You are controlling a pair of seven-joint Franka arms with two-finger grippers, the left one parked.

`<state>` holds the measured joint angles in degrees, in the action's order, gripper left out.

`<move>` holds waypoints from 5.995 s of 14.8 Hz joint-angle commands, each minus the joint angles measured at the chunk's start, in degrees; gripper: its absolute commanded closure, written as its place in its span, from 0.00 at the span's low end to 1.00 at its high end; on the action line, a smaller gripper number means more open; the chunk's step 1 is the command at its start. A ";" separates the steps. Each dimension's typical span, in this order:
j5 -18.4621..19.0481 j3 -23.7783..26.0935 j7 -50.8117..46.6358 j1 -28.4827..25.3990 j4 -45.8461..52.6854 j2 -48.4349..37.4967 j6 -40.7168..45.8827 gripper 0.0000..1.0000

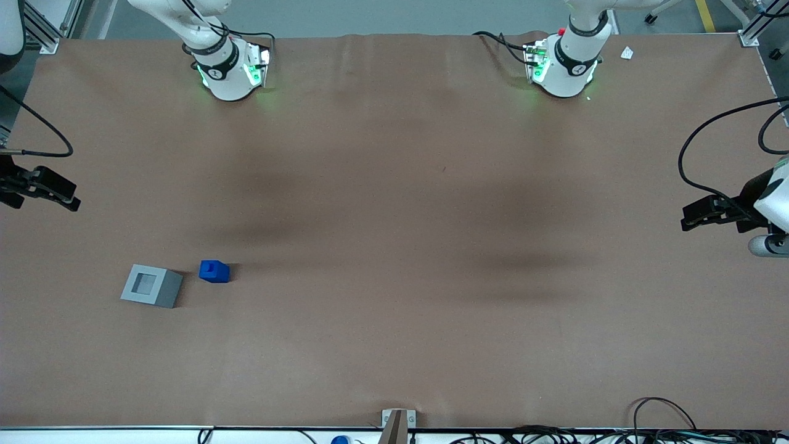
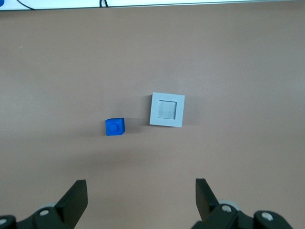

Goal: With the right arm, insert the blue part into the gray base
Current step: 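Move the open right gripper down toward the blue block, then lower the right gripper around the blue block and close on it, then lift the blue block and carry it toward the gray base, then align the blue block over the gray base opening and lower it in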

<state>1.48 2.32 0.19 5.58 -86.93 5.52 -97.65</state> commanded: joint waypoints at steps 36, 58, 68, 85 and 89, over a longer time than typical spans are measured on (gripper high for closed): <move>-2.09 0.49 -11.26 -5.06 0.45 34.73 -16.87 0.00; -1.30 0.58 -6.60 -6.90 -1.49 35.00 -14.23 0.00; -1.30 0.58 -6.60 -6.64 -1.58 35.09 -12.56 0.34; -6.40 0.41 -7.30 -0.66 12.48 34.65 -1.59 1.00; -5.70 0.14 -7.66 -0.40 16.86 35.52 1.74 1.00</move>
<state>-4.07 2.33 -7.07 4.79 -73.33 40.61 -98.95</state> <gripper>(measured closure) 0.489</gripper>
